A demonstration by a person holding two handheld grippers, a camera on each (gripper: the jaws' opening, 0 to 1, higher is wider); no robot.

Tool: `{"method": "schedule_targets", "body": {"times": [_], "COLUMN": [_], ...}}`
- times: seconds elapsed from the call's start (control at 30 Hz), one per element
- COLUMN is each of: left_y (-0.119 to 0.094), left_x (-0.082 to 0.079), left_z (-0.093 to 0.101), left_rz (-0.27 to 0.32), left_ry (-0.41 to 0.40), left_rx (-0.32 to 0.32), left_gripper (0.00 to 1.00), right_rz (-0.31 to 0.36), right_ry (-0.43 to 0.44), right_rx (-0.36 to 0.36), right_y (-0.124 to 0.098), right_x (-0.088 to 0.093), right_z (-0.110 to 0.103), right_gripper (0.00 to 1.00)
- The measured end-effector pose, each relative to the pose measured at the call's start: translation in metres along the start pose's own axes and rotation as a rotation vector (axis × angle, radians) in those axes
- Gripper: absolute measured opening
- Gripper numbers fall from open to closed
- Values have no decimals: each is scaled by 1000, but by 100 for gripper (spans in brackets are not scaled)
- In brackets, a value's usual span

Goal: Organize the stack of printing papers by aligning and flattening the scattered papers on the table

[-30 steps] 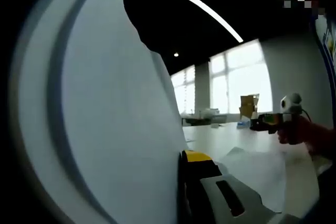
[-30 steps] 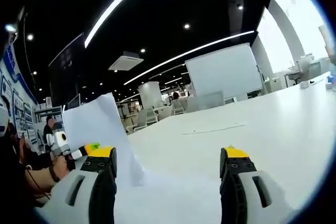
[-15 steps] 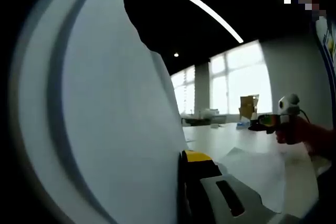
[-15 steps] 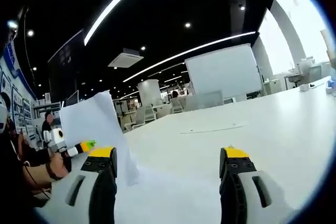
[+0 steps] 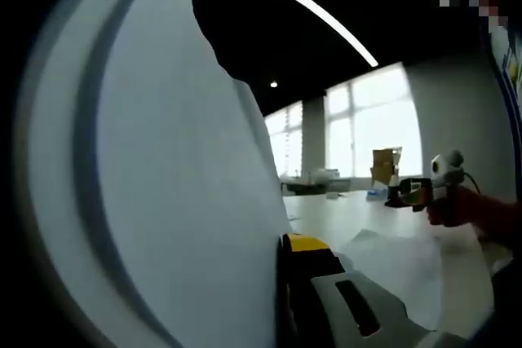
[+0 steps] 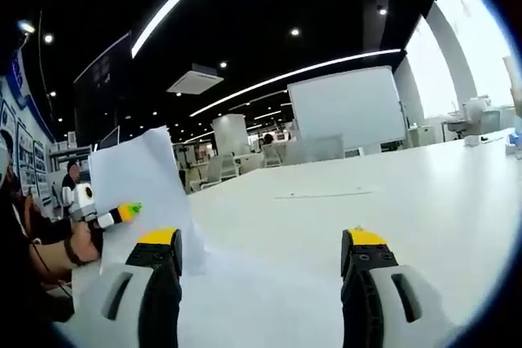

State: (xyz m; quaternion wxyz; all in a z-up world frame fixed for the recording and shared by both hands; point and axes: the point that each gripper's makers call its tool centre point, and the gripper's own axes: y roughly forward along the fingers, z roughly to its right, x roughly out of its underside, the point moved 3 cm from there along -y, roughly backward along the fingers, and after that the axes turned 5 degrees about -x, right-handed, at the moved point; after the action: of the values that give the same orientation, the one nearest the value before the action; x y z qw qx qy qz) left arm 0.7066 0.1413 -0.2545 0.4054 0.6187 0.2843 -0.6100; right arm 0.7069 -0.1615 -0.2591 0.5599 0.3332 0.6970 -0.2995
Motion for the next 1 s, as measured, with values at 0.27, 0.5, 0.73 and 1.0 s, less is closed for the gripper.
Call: {"method": "schedule_targets", "body": {"times": [0.27, 0.5, 0.73, 1.0], "left_y": [0, 0, 0, 0], "left_x": [0, 0, 1, 2], "left_z": [-1, -1, -1, -2], "left_rz": [-1, -3, -3, -3], "left_ry": [1, 2, 1, 0], "left_rx": [-1, -3, -4, -4], "left_gripper": [8, 8, 8, 8], "right_rz": [-12, -36, -88, -136], "right_ry": [-1, -9, -52, -37], "right_rx": [3, 5, 1, 7], "right_y": [5, 12, 21, 26], "right_x": [2, 8, 17, 23], "right_z": [8, 17, 27, 40], "right_gripper": [75, 75, 74, 73]}}
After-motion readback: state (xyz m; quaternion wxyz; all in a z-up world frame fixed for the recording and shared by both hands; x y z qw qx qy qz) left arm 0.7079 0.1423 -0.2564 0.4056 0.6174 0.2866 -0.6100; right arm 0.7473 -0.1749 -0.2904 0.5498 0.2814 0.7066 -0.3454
